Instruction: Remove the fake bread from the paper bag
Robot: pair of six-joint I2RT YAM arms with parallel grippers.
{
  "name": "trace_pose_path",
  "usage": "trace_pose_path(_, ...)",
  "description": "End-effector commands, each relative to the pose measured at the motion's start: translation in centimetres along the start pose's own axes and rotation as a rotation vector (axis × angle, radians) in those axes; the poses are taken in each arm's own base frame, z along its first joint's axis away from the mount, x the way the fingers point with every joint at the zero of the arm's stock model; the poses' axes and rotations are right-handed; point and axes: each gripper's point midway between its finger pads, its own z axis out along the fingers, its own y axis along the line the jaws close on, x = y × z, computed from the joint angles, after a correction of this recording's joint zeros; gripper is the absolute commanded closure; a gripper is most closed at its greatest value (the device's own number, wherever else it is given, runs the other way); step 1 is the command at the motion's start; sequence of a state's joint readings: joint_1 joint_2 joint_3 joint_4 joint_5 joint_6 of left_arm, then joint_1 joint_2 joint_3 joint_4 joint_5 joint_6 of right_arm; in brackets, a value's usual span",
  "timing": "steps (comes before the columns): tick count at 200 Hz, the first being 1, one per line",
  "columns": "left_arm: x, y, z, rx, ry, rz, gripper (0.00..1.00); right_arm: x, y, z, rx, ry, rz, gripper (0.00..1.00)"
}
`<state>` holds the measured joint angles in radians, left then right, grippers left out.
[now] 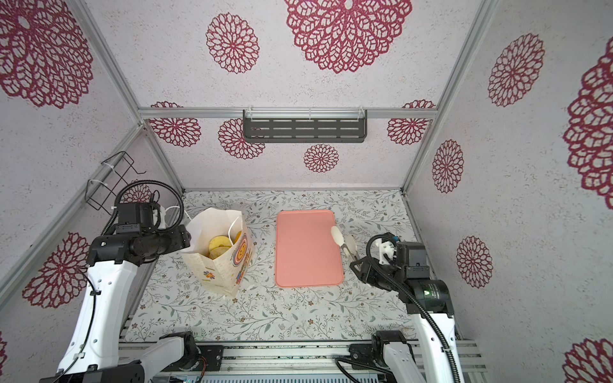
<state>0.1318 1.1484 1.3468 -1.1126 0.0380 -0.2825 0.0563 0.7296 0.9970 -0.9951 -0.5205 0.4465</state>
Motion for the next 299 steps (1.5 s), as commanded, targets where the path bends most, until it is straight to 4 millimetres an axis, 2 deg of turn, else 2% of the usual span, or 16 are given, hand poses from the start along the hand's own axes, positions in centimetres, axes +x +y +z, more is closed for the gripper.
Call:
trace_pose_path(1, -1.9, -1.2, 0.3, 0.071, -0.030, 0.007, 0.27, -0.8, 1.2, -0.7, -0.037, -0.038, -0.028, 0.55)
trace_pose_path(80, -1.8, -2.7, 2.0, 0.158, 0.001, -0.009, 0.39, -1.0, 0.8, 0.1, -0.033, -0.034, -0.019, 0.56)
trace_pose_path(146, -2.1, -2.6, 3.1, 0.149, 0.013, -0.021, 0.53, -0.8, 0.7, 0.0, -0.032, -0.034, -0.017, 0.56)
trace_pose_path(216, -1.2, -2.4, 4.2, 0.146, 0.049, -0.040, 0.68, -0.8, 0.8, -0.1, -0.034, -0.038, -0.018, 0.56)
trace_pose_path(272, -1.2, -2.3, 4.4, 0.131, 0.060, -0.045, 0.89, -0.8, 0.8, -0.1, -0.034, -0.038, -0.019, 0.56)
trace_pose_path(291, -1.5, -2.1, 4.4, 0.114, 0.056, -0.043, 0.99, -0.8, 0.8, -0.1, -0.035, -0.042, -0.020, 0.56)
trace_pose_path(299, -1.6, -2.0, 4.3, 0.105, 0.052, -0.040, 1.00, -0.8, 0.8, -0.1, -0.035, -0.042, -0.019, 0.56)
